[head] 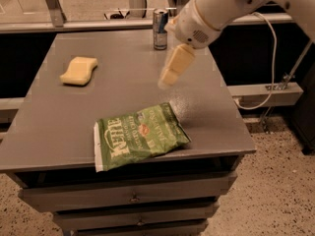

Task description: Pick sponge

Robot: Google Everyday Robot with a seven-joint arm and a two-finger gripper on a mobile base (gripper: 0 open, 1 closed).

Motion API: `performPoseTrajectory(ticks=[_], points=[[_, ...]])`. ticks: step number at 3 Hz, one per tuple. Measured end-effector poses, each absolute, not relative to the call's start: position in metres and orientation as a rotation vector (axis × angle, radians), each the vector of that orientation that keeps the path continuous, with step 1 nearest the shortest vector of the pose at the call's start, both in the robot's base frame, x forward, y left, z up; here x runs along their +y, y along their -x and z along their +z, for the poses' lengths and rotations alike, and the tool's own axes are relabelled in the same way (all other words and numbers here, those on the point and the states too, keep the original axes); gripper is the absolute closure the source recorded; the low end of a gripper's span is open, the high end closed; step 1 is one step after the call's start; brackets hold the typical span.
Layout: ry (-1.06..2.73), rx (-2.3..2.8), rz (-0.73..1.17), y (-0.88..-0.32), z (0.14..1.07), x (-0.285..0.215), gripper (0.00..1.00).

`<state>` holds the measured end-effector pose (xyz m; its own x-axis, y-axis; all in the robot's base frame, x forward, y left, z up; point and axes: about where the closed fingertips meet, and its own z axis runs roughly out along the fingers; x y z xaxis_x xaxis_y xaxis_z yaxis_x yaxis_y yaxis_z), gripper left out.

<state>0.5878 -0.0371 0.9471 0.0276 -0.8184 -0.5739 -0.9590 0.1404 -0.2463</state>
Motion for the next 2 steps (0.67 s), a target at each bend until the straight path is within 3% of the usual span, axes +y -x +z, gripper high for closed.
performPoseTrajectory(ticks=[2], points=[[1.593,1.679,0.512,-0.673,0.919,0.075,0.0]])
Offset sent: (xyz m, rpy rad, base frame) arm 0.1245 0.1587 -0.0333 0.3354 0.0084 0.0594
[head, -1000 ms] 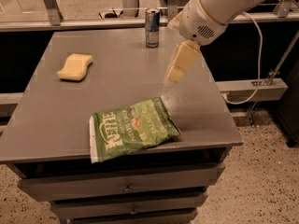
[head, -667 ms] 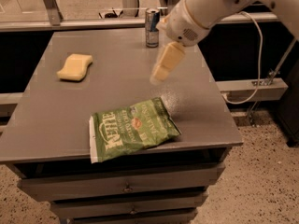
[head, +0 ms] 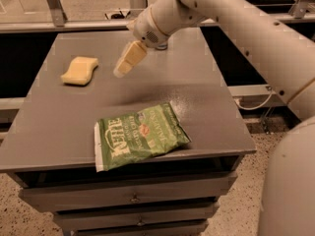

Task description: Pick sponge

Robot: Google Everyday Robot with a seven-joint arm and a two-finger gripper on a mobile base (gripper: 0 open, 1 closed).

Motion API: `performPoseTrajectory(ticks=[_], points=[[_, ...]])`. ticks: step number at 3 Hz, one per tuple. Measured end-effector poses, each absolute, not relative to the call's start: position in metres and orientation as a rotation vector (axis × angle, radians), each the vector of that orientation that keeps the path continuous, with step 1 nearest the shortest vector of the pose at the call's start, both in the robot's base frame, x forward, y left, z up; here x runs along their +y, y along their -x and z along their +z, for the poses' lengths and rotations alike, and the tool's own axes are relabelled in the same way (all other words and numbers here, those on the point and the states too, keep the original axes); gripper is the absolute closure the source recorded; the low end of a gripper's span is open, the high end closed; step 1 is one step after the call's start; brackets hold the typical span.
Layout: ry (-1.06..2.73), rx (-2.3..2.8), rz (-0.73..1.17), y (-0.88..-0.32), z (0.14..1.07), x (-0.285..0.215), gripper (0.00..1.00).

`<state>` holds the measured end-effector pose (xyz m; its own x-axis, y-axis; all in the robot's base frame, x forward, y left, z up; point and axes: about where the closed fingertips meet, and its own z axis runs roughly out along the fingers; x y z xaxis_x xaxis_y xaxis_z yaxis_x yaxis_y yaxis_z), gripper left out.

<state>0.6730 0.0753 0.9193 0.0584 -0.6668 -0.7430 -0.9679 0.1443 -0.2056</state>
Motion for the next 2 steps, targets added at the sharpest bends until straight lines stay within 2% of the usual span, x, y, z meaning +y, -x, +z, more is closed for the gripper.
performPoseTrajectory(ticks=[2], points=[[1.418,1.695,0.713,-0.724,0.867,0.176,0.0]])
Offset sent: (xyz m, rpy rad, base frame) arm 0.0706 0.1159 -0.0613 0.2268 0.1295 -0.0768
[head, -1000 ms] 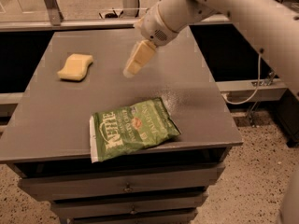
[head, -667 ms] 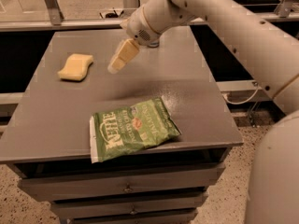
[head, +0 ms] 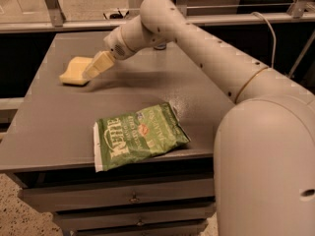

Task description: Pick sponge

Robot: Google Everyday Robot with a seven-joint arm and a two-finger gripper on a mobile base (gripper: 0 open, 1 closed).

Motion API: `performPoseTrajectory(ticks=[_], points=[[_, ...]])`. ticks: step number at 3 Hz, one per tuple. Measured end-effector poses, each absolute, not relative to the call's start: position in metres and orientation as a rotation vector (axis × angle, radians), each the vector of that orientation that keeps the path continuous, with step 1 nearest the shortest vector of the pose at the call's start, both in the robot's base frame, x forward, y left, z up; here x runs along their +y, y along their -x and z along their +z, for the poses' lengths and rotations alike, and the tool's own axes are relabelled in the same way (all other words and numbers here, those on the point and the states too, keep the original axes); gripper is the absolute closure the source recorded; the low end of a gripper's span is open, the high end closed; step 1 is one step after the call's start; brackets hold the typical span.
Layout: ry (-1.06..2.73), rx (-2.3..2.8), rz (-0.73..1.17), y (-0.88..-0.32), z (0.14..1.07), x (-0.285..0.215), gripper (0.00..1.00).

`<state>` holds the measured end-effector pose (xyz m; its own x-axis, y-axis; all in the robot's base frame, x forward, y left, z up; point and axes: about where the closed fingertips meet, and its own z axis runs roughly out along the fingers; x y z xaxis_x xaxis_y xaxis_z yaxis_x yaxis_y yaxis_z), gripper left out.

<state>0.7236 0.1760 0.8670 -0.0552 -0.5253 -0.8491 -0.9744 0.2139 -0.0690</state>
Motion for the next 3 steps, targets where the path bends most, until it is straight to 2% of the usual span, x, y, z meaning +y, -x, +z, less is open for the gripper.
performPoseTrajectory(ticks=[1,2,3], points=[[1.369,1.726,0.761,-0.73,0.847,0.204,0.01],[1.331,1.775,0.795,-0.726,0.831,0.218,0.3],[1.287,1.8,0.808,-0.716,0.829,0.209,0.61]])
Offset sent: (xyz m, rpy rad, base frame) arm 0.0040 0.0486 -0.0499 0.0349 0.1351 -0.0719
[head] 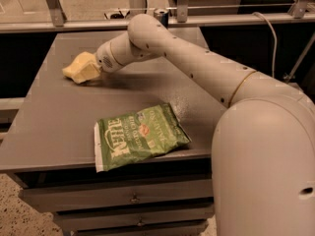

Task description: Pick sponge

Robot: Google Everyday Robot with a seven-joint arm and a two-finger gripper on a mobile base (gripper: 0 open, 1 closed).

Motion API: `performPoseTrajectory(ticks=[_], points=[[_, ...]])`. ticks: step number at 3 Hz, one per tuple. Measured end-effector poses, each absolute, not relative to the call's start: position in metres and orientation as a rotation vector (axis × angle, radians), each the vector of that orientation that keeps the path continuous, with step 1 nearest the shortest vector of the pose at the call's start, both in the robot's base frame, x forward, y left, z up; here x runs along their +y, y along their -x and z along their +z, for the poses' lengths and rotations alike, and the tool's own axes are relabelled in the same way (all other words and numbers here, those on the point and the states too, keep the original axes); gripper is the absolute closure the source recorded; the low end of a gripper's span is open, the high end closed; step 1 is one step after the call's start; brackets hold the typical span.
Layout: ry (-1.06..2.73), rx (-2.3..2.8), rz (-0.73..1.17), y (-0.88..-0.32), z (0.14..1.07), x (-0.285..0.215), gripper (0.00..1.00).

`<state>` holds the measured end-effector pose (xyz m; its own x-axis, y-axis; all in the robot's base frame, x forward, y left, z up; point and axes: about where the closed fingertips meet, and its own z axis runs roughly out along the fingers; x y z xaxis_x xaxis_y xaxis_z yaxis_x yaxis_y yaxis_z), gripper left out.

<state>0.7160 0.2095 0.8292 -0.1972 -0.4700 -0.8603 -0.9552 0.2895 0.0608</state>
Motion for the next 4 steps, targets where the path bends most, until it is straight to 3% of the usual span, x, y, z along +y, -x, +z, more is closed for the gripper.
performPoseTrajectory(ticks=[1,2,4], points=[[1.287,1.8,0.808,-0.716,0.829,0.209,0.84],[1.239,1.743,0.717,-0.691,0.874,0.164,1.0],[1.193,1.672,0.626,-0.659,0.928,0.112,1.0]])
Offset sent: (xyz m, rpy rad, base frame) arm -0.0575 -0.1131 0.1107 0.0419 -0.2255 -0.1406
